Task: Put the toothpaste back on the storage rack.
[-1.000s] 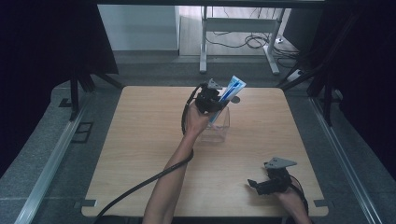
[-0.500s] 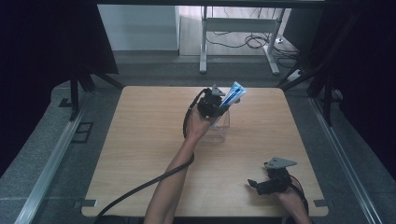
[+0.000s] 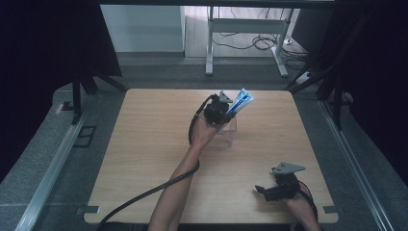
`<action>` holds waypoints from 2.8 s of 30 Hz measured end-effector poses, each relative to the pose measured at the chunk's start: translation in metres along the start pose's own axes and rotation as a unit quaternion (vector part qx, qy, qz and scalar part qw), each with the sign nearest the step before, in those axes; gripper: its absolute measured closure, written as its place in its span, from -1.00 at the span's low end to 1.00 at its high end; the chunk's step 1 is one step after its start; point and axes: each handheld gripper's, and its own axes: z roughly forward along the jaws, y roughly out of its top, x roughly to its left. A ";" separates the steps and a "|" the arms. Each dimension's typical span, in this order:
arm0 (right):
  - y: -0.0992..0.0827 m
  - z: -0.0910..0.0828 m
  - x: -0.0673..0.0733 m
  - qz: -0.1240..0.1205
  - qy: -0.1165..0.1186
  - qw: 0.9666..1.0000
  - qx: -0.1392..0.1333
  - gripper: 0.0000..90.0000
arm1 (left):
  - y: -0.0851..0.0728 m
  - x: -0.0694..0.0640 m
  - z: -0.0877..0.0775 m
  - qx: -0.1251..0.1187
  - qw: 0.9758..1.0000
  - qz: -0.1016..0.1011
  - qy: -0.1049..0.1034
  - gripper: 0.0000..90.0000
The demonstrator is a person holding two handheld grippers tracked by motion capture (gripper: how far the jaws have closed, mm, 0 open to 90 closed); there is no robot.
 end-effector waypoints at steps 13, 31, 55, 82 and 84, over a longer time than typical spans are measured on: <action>0.000 0.000 0.001 0.000 0.001 1.000 0.002 -1.00 | -0.006 0.001 -0.001 0.008 1.000 0.000 0.002 0.57; 0.000 0.001 0.001 -0.002 0.002 1.000 0.004 -1.00 | -0.014 -0.001 -0.005 0.031 1.000 0.005 -0.002 0.56; 0.000 0.003 0.003 -0.004 0.005 1.000 0.012 -1.00 | -0.023 -0.005 -0.005 0.064 0.998 0.013 0.003 0.50; 0.000 0.003 0.004 -0.007 0.004 1.000 0.008 -1.00 | -0.014 -0.010 -0.024 0.045 0.998 -0.001 -0.036 -0.40; 0.001 0.003 0.004 -0.008 0.004 1.000 0.008 -1.00 | -0.014 -0.010 -0.025 0.046 0.998 -0.002 -0.036 -0.45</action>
